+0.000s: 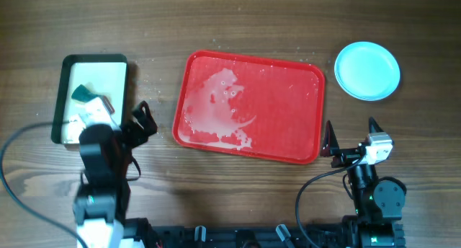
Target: Clean dirty plates on tray and stack at the side
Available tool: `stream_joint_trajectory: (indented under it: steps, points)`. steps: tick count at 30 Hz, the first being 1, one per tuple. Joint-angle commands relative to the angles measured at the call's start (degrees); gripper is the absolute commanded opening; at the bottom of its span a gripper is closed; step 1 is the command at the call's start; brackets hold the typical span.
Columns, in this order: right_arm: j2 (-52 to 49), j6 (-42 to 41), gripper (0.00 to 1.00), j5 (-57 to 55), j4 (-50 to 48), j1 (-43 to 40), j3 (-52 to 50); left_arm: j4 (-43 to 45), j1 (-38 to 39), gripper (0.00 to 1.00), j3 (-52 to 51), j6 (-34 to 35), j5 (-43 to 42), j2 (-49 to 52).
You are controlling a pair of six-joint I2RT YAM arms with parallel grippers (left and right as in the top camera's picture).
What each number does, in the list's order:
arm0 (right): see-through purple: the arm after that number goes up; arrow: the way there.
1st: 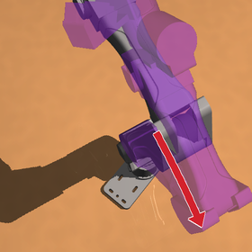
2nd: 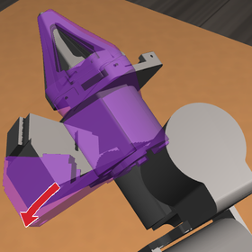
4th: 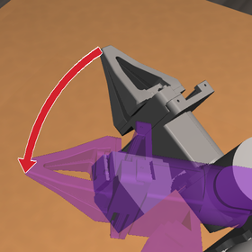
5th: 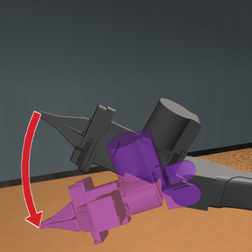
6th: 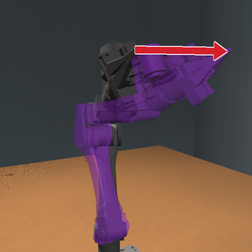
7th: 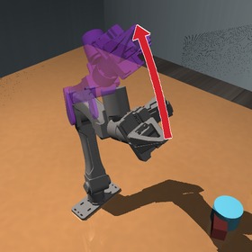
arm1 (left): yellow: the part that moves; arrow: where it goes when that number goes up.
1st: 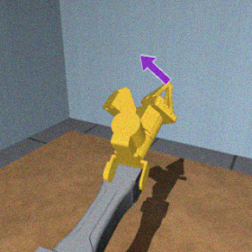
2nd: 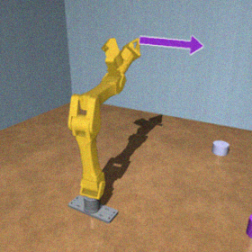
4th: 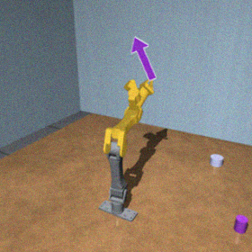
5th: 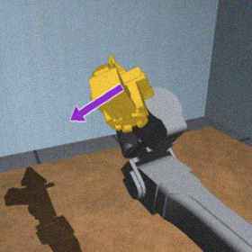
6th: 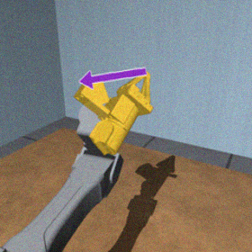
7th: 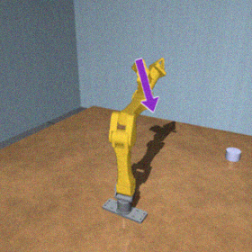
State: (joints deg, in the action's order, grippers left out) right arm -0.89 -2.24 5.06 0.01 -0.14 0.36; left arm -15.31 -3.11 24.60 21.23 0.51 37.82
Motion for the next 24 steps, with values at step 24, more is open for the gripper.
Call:
stream_joint_trajectory:
  steps: [24]
  points:
    - [0.6,0.6,1.0,-0.2,-0.2,0.3,-0.1,11.4,6.4,1.0,-24.3,-20.6,-7.1,-37.6]
